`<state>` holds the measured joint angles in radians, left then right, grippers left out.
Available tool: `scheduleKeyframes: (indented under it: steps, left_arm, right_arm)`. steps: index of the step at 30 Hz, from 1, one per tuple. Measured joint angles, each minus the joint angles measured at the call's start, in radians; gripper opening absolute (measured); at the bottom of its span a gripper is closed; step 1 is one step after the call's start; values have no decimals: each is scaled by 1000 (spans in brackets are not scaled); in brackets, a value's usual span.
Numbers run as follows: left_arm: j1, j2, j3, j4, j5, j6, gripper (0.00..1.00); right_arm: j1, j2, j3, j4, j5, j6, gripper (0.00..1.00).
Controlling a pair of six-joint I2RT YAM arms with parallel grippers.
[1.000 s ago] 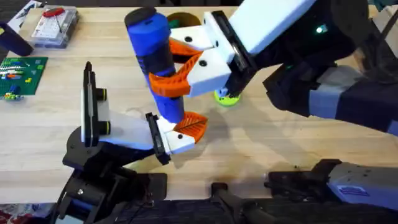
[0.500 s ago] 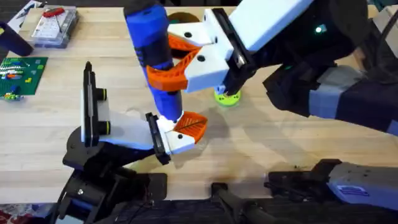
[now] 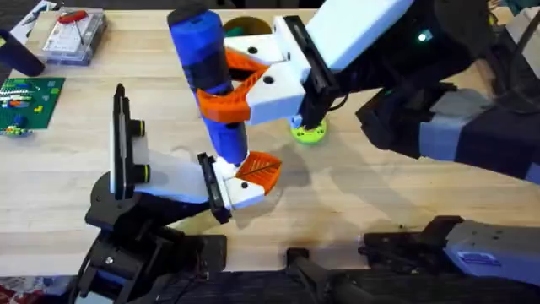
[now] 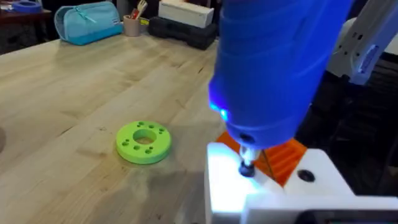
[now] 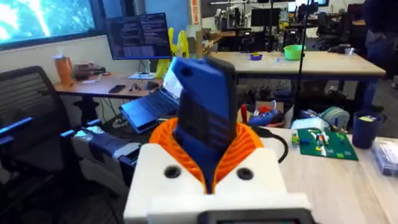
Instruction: Pick up the gripper from the table and insert it into the empty holder that is missing its gripper. Then pick up a screw, insert it into the mounting hole, and use the screwdriver to tighten it. Finally, clean up the table by picking up the vegetable and placing it into the bucket.
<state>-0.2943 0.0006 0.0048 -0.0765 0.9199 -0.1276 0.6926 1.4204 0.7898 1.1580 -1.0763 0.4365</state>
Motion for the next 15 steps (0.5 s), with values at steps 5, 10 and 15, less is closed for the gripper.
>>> scheduleKeyframes:
  steps: [5,10,15]
  left_arm:
    - [0,0,0,0,0,0,11]
    - [0,0,0,0,0,0,11]
    - [0,0,0,0,0,0,11]
  right_arm:
    - [0,0,0,0,2,-4,24]
    - [0,0,0,8,-4,-4,24]
    - [0,0,0,25,-25,-12,24]
